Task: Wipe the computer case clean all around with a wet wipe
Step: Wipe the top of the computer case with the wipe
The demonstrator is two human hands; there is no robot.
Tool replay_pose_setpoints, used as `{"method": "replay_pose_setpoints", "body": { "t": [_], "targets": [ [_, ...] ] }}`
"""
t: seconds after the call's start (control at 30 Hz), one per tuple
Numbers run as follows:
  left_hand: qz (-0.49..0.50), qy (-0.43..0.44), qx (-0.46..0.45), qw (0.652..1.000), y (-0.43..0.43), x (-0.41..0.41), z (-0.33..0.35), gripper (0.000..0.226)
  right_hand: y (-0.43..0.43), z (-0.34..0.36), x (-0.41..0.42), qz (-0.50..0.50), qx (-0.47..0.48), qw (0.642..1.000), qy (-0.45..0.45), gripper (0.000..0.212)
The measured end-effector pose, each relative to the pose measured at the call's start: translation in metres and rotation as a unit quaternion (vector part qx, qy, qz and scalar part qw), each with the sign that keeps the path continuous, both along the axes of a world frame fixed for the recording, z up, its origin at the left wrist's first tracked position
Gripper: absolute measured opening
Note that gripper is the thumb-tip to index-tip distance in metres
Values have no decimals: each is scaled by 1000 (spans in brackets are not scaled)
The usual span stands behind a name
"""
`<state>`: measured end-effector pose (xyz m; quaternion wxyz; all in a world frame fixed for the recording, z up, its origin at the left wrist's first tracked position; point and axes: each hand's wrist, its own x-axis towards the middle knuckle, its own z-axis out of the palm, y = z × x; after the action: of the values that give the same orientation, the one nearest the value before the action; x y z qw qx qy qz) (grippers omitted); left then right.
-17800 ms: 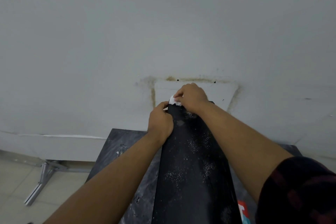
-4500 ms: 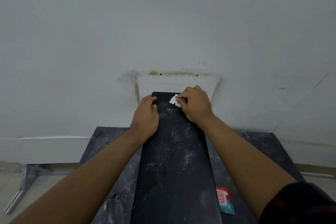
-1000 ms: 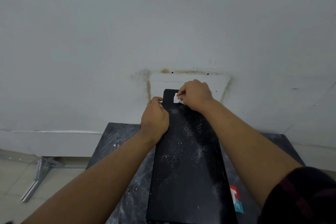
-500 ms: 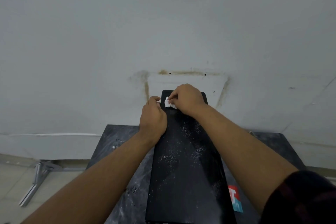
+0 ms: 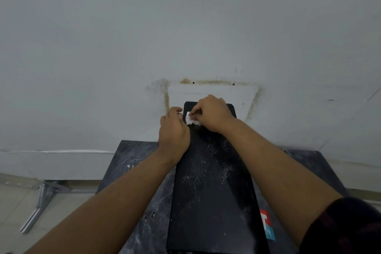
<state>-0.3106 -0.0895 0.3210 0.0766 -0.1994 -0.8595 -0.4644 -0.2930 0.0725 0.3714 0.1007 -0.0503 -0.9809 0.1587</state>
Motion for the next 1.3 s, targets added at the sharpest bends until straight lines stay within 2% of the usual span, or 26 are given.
{"method": "replay_pose_setpoints", "body": {
  "t": [0.07, 0.2, 0.33, 0.47, 0.5, 0.63, 0.77, 0.9, 0.97, 1.03, 1.13, 1.23, 1.3],
  "targets": [
    [-2, 11, -6, 1000, 1, 1, -1, 35, 6, -1, 2, -55, 30, 998, 12, 12],
    [-30, 26, -39, 998, 0, -6, -5, 37, 10, -3, 10, 52, -109, 992, -26, 7],
    [-53, 35, -37, 997, 1, -7, -7, 40, 20, -6, 13, -69, -14, 997, 26, 8],
    [-73, 47, -49, 995, 0, -5, -2, 44, 19, -5, 22, 33, -121, 992, -20, 8],
    [-84, 51, -58, 993, 1, -5, -1, 47, 20, -4, 24, 31, -123, 992, -24, 8],
    [-114, 53, -86, 988, 5, -6, -2, 54, 25, -8, 27, -75, -51, 995, 28, 9],
    [-121, 52, -88, 987, 3, -6, -2, 50, 24, -6, 33, -16, -120, 993, -6, 6],
    [-122, 64, -81, 987, 5, -6, -3, 41, 26, -8, 35, -87, -34, 995, 23, 10],
    [-126, 67, -80, 986, 5, -6, -3, 39, 20, -7, 38, -41, -66, 997, 2, 9],
    [-126, 69, -78, 987, 5, -6, -3, 38, 17, -5, 40, -39, -77, 996, -5, 8],
    [-123, 73, -79, 987, 6, -7, -3, 37, 15, -3, 42, -111, 5, 994, 23, 11],
    [-129, 62, -73, 987, 7, -8, -4, 38, 6, -7, 47, -50, -43, 998, 12, 11],
    [-131, 61, -73, 987, 7, -8, -3, 38, 4, -8, 50, -65, -33, 997, 20, 11]
  ]
}}
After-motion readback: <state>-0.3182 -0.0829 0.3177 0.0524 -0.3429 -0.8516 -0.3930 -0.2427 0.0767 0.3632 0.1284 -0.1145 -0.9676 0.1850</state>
